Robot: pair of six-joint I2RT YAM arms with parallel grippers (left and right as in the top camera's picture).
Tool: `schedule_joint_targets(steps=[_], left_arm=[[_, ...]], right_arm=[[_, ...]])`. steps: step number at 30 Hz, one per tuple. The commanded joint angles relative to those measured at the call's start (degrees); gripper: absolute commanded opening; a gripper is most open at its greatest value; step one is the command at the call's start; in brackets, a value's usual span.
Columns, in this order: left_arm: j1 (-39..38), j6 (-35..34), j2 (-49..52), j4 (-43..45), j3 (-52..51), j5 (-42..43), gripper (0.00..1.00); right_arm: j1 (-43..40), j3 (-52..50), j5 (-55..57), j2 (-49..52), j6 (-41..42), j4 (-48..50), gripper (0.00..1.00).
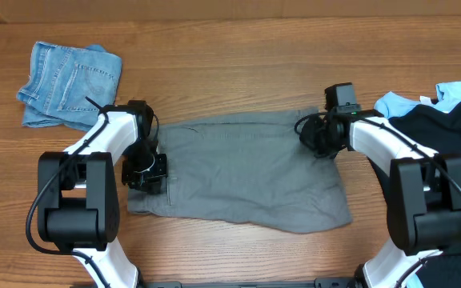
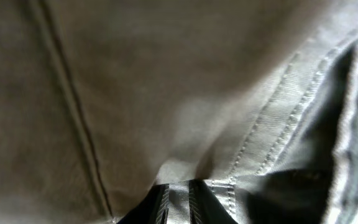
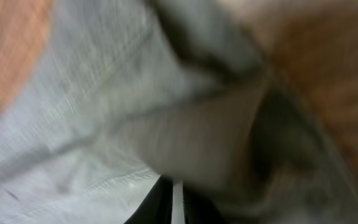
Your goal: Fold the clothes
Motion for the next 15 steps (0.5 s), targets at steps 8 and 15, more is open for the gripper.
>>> schedule_joint_targets(steps=[8,15], left_arm=[[0.1,-2.9,-0.3,2.1,0.5,-9.0,0.42],[0.1,-0.5,-0.4,-5.2,10.9,-8.1,0.57]], right_arm=[[-11.8,1.4,-8.6,2.1,-3.6,11.8,0.05],[-13.4,8.2,-21.4,-1.9,-15.4,0.4,0.13]])
